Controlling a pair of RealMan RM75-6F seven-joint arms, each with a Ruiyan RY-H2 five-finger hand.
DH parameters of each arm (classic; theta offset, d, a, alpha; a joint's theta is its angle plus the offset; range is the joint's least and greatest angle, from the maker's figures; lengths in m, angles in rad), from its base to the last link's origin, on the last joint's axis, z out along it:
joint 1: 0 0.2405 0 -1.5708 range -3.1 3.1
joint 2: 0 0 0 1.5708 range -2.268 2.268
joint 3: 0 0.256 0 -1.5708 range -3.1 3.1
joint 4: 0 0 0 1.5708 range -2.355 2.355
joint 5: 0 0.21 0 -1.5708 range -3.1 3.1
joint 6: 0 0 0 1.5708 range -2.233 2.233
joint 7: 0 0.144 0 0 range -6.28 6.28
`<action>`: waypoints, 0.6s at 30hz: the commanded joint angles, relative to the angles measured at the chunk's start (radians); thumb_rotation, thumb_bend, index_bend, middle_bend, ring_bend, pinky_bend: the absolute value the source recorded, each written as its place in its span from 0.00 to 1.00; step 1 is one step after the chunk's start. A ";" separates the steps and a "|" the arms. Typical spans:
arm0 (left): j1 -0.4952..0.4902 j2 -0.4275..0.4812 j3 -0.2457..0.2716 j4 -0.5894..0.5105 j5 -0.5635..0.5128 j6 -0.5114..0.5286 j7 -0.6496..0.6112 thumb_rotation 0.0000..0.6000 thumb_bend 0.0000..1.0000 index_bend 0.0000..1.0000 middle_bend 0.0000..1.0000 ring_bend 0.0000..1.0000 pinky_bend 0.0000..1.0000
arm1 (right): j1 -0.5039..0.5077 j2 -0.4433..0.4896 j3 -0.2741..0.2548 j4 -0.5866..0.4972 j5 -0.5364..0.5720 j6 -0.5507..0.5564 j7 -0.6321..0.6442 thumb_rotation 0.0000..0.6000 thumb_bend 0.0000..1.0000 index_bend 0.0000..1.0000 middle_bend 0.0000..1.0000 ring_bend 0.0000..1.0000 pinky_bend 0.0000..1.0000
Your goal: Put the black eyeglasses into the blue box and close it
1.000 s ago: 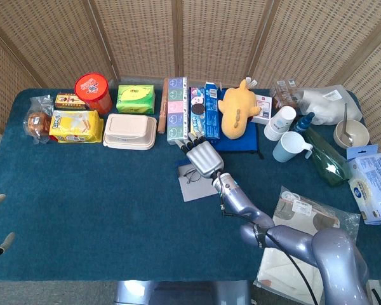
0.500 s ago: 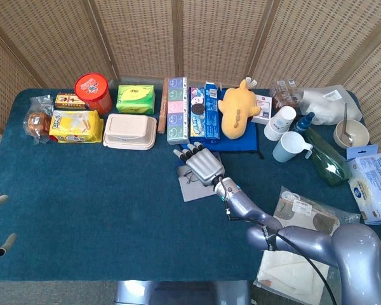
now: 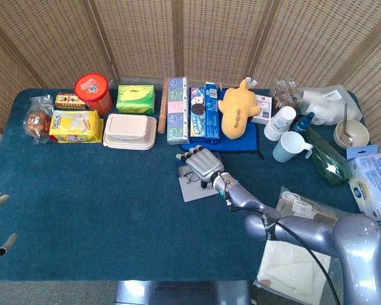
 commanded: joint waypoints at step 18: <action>-0.012 -0.008 -0.002 0.011 0.004 -0.014 -0.013 0.98 0.28 0.11 0.10 0.08 0.00 | 0.165 0.107 -0.191 -0.114 0.316 0.053 -0.064 0.54 0.15 0.18 0.27 0.20 0.17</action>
